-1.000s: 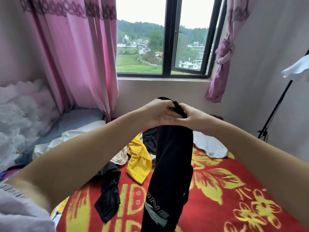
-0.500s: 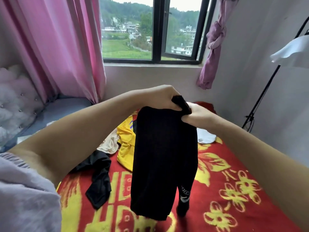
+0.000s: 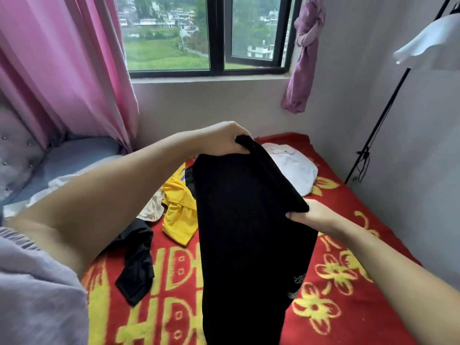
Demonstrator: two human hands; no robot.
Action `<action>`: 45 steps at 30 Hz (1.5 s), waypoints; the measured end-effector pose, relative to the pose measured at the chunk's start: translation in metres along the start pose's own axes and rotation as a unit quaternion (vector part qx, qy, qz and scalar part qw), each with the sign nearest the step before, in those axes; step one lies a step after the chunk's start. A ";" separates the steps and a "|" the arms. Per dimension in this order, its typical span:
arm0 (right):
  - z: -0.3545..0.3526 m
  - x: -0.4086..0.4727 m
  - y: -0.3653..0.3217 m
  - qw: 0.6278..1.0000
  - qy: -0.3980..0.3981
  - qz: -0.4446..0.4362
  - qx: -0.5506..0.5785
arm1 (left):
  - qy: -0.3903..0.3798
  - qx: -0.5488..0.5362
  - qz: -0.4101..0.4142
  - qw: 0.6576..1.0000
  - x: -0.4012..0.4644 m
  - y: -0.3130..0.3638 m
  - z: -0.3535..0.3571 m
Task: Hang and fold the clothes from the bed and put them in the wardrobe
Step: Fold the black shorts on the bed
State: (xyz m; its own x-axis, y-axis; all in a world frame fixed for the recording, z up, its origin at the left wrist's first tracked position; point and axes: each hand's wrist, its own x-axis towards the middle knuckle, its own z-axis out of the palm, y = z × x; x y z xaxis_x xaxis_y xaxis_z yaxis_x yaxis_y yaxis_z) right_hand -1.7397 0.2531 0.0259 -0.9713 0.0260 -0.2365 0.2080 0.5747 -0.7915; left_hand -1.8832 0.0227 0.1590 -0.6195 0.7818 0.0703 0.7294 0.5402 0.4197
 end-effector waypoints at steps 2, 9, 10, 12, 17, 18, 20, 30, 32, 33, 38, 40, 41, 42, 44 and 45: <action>-0.025 0.002 0.013 0.999 0.021 0.021 -0.038 | 0.004 0.001 0.009 1.000 0.017 0.003 0.014; -0.103 -0.006 0.020 0.964 0.178 0.042 -0.195 | 0.134 0.013 0.058 0.989 0.061 0.025 0.036; -0.107 -0.009 0.014 0.955 0.200 0.028 -0.218 | 0.166 0.013 0.061 0.984 0.061 0.025 0.036; -0.104 -0.013 0.003 0.945 0.206 0.005 -0.253 | 0.201 0.012 0.068 0.977 0.053 0.019 0.036; -0.029 0.000 0.011 0.923 0.094 -0.024 -0.373 | 0.145 0.005 0.054 0.988 -0.003 -0.036 0.070; -0.003 0.006 0.020 0.920 0.077 -0.025 -0.384 | 0.129 0.008 0.043 0.991 -0.021 -0.052 0.088; 0.060 0.015 0.042 0.917 0.058 -0.030 -0.394 | 0.111 0.014 0.018 0.994 -0.060 -0.086 0.129; 0.416 0.026 0.172 0.938 -0.165 0.041 -0.302 | 0.052 0.134 -0.062 0.988 -0.257 -0.261 0.353; 0.459 0.022 0.182 0.935 -0.214 0.046 -0.280 | 0.030 0.148 -0.089 0.985 -0.292 -0.287 0.378; 0.474 0.020 0.186 0.930 -0.248 0.040 -0.267 | 0.022 0.154 -0.101 0.983 -0.308 -0.297 0.388; 0.477 0.021 0.209 0.891 -0.409 0.034 -0.193 | -0.199 0.212 -0.270 0.918 -0.342 -0.322 0.427; 0.454 0.023 0.213 0.909 -0.387 0.062 -0.145 | -0.269 0.213 -0.331 0.879 -0.340 -0.314 0.439; 0.438 0.025 0.216 0.922 -0.358 0.082 -0.122 | -0.269 0.200 -0.325 0.884 -0.334 -0.307 0.448; 0.419 0.029 0.222 0.937 -0.316 0.099 -0.112 | -0.254 0.185 -0.305 0.899 -0.324 -0.297 0.456; 0.375 0.039 0.241 0.959 -0.217 0.133 -0.123 | -0.216 0.141 -0.253 0.932 -0.293 -0.271 0.472; 0.350 0.044 0.253 0.964 -0.170 0.157 -0.129 | -0.202 0.110 -0.231 0.946 -0.275 -0.255 0.481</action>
State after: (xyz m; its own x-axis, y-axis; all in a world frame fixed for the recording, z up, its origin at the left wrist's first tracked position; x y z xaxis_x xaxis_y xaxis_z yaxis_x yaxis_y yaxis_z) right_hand -1.6898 0.1129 -0.3819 -0.7625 -0.0131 -0.6469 0.4066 0.7679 -0.4949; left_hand -1.7593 -0.1801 -0.4021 -0.7579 0.4784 -0.4436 0.4791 0.8696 0.1193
